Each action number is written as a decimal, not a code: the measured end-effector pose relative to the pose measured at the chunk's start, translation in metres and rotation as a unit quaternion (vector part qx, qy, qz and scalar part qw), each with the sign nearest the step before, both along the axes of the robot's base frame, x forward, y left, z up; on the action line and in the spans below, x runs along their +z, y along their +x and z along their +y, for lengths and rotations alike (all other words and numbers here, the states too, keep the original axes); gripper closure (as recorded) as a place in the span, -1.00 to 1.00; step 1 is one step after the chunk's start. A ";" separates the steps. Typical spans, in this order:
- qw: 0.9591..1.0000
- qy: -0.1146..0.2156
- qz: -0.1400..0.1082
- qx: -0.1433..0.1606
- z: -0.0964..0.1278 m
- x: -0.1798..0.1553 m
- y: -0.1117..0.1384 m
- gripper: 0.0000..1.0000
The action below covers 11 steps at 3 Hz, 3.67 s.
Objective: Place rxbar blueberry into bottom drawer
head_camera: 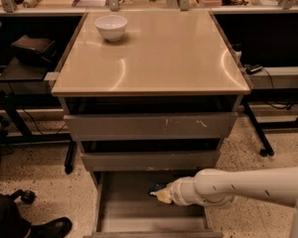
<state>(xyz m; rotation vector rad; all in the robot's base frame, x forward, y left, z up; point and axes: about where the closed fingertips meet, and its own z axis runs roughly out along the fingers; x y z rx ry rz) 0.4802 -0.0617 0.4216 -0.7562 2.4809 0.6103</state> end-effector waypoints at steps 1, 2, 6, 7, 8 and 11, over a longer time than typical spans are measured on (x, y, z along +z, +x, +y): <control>0.999 -0.009 -0.026 -0.023 -0.007 -0.002 0.016 1.00; 0.998 -0.002 -0.038 -0.049 -0.011 -0.027 0.007 1.00; 0.990 -0.011 -0.081 -0.115 -0.014 -0.131 0.054 1.00; 0.990 -0.004 -0.060 -0.124 -0.010 -0.173 0.058 1.00; 0.990 0.003 -0.041 -0.138 -0.009 -0.213 0.069 1.00; 0.983 0.033 -0.023 -0.179 -0.015 -0.255 0.075 1.00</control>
Offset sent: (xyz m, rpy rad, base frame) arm 0.0337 -0.0485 -0.0698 -0.0329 -0.2428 -0.3325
